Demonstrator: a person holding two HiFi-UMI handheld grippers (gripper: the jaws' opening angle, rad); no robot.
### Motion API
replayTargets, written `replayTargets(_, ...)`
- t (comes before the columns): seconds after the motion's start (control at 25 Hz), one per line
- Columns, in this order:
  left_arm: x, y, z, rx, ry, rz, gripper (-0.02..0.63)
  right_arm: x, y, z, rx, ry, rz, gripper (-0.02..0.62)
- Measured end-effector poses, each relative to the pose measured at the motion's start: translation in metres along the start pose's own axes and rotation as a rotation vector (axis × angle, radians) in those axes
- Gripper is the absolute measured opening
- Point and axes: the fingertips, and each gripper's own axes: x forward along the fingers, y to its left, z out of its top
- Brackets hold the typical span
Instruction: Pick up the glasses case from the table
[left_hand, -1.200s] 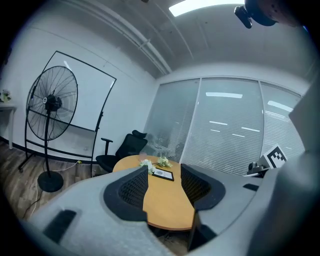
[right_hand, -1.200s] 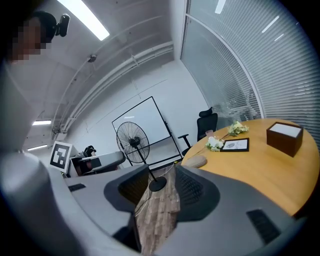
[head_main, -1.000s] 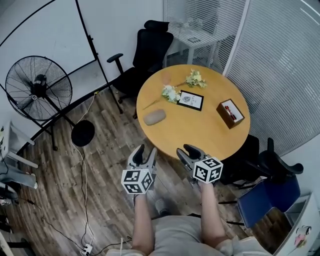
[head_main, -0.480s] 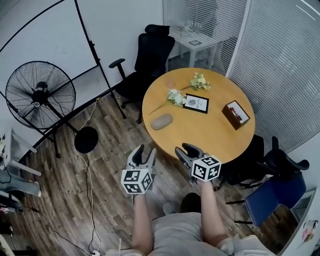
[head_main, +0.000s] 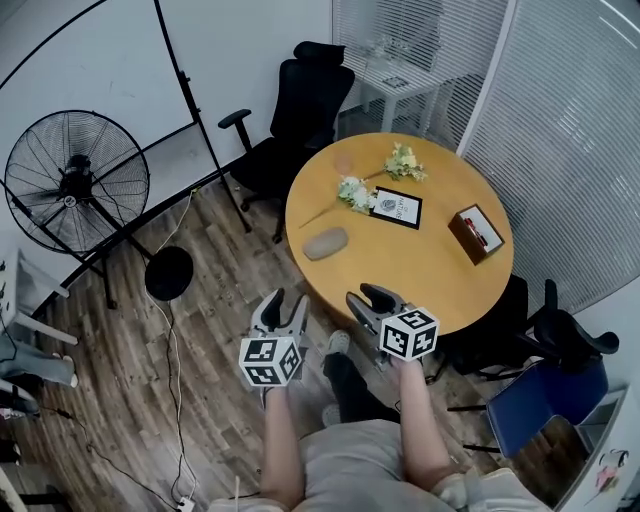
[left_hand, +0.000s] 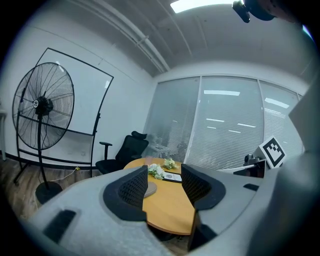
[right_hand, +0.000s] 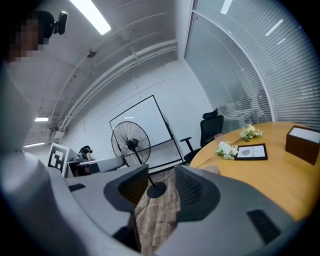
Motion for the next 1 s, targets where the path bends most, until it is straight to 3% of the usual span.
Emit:
replayTargets(0.6, 0.1, 0.045, 0.004, 0.058, 0.111, -0.012, 0.202, 0.095, -0.068, 0.028, 0.065, 0.006, 0.007, 0.172)
replayTargets(1.0, 0.18, 0.073, 0.01, 0.015, 0.154, -0.03, 0.204, 0.143, -0.121, 0.05, 0.028, 0.072, -0.039, 0.176)
